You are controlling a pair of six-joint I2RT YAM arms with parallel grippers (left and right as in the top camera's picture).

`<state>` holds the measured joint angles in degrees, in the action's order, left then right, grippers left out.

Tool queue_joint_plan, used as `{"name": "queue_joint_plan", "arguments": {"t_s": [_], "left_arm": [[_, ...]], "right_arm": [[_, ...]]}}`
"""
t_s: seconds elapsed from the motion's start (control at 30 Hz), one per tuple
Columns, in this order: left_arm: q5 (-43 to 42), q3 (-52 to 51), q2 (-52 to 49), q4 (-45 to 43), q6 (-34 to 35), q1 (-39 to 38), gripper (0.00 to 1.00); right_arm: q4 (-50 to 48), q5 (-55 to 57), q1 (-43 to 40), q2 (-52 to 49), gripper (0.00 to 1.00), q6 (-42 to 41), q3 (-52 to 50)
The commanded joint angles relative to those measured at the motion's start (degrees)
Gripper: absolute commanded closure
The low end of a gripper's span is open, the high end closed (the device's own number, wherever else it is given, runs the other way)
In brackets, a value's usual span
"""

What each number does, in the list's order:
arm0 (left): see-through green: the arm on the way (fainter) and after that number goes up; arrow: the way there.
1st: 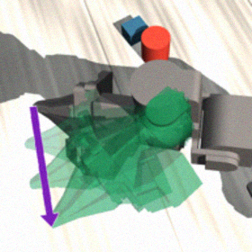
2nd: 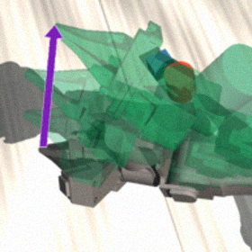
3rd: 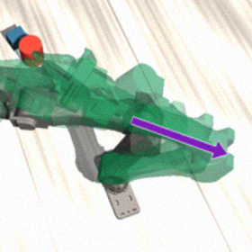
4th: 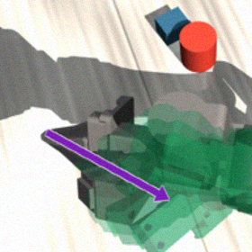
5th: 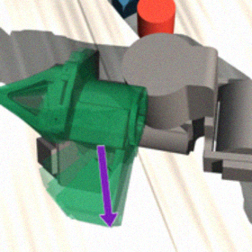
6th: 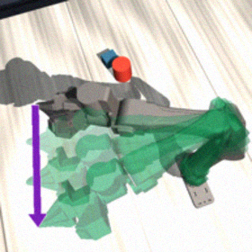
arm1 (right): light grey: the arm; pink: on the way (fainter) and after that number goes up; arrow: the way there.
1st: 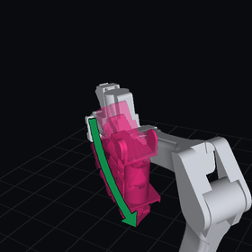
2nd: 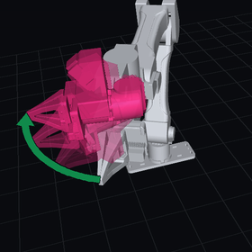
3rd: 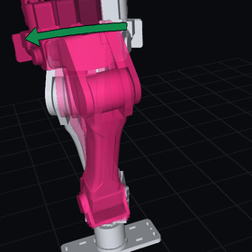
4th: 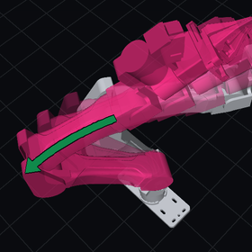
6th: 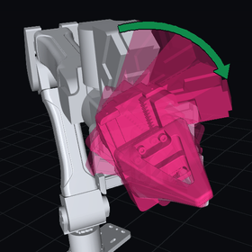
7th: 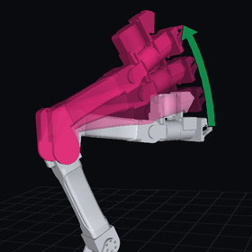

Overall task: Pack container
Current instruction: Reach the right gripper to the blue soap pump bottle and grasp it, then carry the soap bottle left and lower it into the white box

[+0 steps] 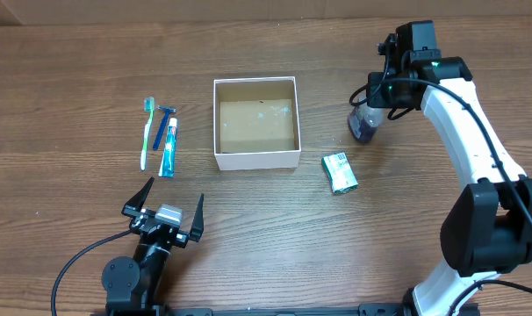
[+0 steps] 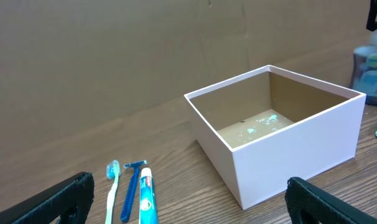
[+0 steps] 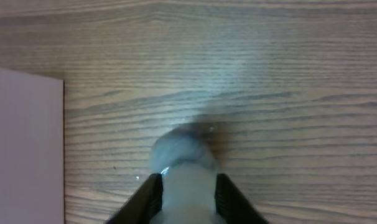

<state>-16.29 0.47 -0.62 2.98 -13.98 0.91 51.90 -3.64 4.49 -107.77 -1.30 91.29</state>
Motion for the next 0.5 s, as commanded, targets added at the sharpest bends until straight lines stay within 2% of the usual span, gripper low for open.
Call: {"name": "queue_joint_plan", "arguments": {"t_s": [0.0,0.2,0.47], "left_arm": [[0.15,-0.2,0.37,-0.17,-1.03,0.68,0.0],[0.15,-0.2,0.37,-0.2,-1.03,0.68,0.0],[0.15,-0.2,0.37,-0.17,-1.03,0.68,0.0]], "right_arm": [[0.48,-0.9,0.15,0.15,0.83,-0.42,0.33],[4.46,-0.87,0.15,0.17,0.89,-0.39,5.99],[16.65,1.68,0.98,0.17,0.94,-0.44,23.69]]}}
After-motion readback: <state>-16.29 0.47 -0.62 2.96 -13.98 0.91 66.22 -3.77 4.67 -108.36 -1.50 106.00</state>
